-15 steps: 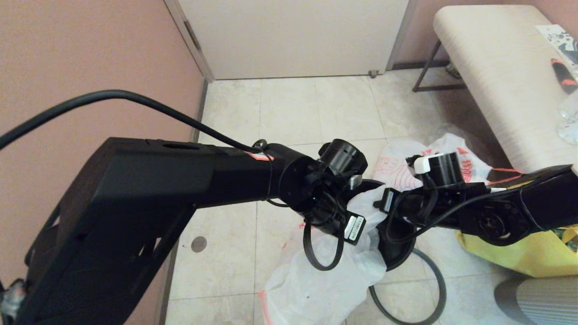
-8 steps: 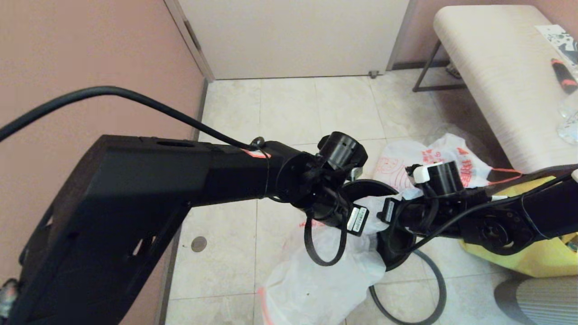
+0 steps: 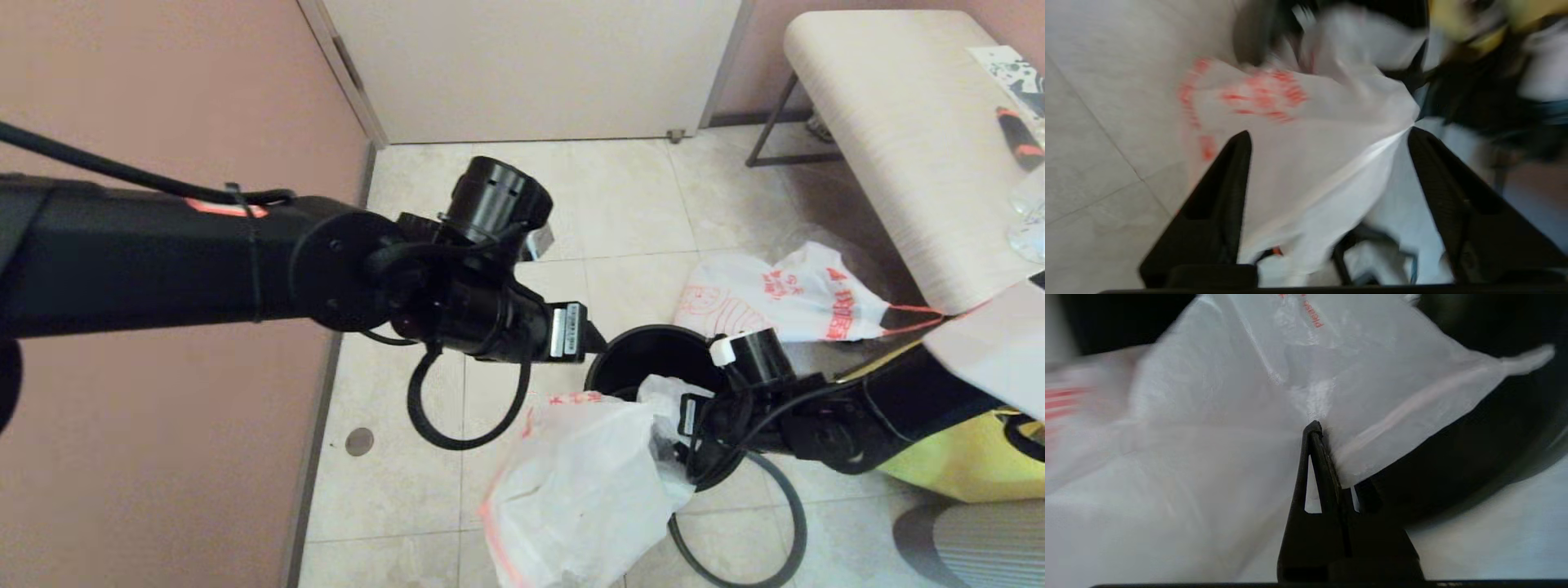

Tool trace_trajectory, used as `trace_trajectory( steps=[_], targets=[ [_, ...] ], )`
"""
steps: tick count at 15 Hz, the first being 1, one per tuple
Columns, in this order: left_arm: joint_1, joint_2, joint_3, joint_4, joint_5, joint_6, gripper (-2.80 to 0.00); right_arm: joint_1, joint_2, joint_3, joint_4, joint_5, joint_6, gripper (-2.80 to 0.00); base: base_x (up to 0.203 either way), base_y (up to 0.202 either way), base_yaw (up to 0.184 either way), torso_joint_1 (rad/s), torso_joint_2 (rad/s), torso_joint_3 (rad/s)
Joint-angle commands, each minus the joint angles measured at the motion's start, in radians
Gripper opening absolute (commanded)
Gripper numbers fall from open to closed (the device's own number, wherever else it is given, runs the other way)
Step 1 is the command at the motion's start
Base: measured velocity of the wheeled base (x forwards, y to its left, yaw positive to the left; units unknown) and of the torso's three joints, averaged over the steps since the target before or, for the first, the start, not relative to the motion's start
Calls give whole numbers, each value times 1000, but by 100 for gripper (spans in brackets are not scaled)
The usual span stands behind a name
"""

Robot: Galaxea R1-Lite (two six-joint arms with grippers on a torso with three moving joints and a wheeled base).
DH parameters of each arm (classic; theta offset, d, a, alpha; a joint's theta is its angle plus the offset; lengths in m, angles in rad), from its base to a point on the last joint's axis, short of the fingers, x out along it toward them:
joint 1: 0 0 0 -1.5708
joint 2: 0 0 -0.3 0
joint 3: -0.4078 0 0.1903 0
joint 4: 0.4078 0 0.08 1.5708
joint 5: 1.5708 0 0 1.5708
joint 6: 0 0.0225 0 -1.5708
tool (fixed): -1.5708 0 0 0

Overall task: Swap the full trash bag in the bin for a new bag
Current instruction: Put the new garbage bag on the trash can

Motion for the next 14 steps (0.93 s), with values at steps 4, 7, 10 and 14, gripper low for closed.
trace_trajectory(
  steps=[4, 7, 10, 14],
  targets=[
    [107, -118, 241, -243, 4, -18, 0, 3, 328, -309, 18, -143, -121, -280, 0, 0, 0, 0, 0, 0],
    [155, -124, 298, -337, -17, -18, 0, 9, 477, -579, 116, -241, -211, -280, 0, 0, 0, 0, 0, 0],
    [167, -143, 333, -346, -27, -18, 0, -1, 565, -776, 269, -306, -278, -280, 0, 0, 0, 0, 0, 0],
    [178, -171, 439, -349, -27, -11, 0, 13, 439, -673, 288, -333, -284, 0, 0, 0, 0, 0, 0, 0]
  ],
)
